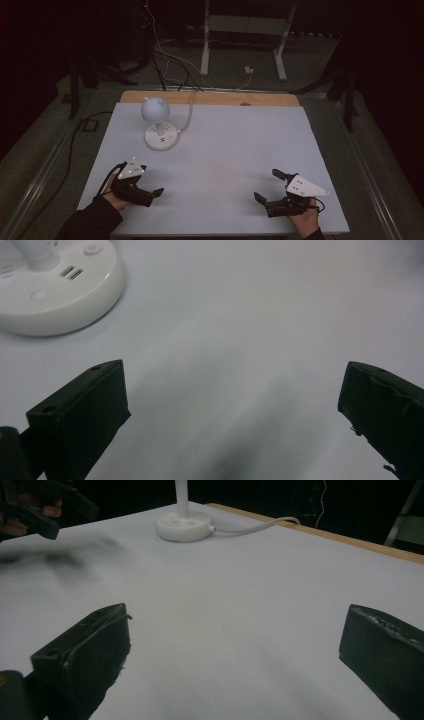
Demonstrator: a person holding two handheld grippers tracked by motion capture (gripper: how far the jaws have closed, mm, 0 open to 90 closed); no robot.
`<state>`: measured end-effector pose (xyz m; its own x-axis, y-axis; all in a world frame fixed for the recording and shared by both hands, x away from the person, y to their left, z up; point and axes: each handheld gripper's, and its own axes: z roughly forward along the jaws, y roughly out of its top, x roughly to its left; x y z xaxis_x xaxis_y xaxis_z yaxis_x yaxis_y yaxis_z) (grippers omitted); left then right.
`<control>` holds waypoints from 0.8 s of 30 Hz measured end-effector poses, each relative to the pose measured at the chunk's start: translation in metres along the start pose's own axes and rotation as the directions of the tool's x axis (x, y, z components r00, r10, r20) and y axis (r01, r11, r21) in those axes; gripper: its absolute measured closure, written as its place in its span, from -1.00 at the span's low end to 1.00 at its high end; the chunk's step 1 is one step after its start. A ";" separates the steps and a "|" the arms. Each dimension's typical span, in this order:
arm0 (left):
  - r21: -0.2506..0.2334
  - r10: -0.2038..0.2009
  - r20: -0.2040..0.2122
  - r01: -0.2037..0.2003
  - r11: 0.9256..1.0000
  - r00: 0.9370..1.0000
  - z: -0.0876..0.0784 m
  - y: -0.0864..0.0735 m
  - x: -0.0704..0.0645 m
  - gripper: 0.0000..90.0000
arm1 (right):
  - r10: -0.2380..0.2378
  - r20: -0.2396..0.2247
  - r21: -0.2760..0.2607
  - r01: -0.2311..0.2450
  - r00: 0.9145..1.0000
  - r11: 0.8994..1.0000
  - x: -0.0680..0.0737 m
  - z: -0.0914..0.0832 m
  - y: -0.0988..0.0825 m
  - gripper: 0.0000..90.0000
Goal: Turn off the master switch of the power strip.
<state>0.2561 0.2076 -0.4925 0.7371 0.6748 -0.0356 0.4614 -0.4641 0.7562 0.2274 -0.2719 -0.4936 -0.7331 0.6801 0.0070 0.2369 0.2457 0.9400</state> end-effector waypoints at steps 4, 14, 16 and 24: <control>-0.012 0.009 -0.009 -0.009 1.000 1.000 -0.003 -0.013 0.001 -0.99 | 0.002 0.000 -0.001 -0.002 1.000 1.000 0.000 0.001 0.000 -1.00; -0.006 -0.037 -0.020 0.037 0.999 0.999 -0.008 -0.038 0.008 -0.99 | 0.003 -0.002 0.004 -0.003 1.000 1.000 0.000 0.001 0.000 -1.00; 0.002 -0.039 -0.035 0.039 0.999 0.999 -0.008 -0.042 0.009 -0.99 | 0.006 -0.003 0.004 -0.006 1.000 1.000 0.000 0.001 0.000 -1.00; -0.004 -0.038 -0.025 0.038 0.999 0.999 -0.004 -0.042 0.010 -0.99 | 0.003 -0.009 0.010 -0.003 1.000 1.000 0.000 0.002 -0.001 -1.00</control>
<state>0.2418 0.2358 -0.5221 0.7067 0.7059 -0.0483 0.4872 -0.4360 0.7567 0.2285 -0.2710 -0.4949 -0.7383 0.6744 0.0133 0.2453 0.2501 0.9366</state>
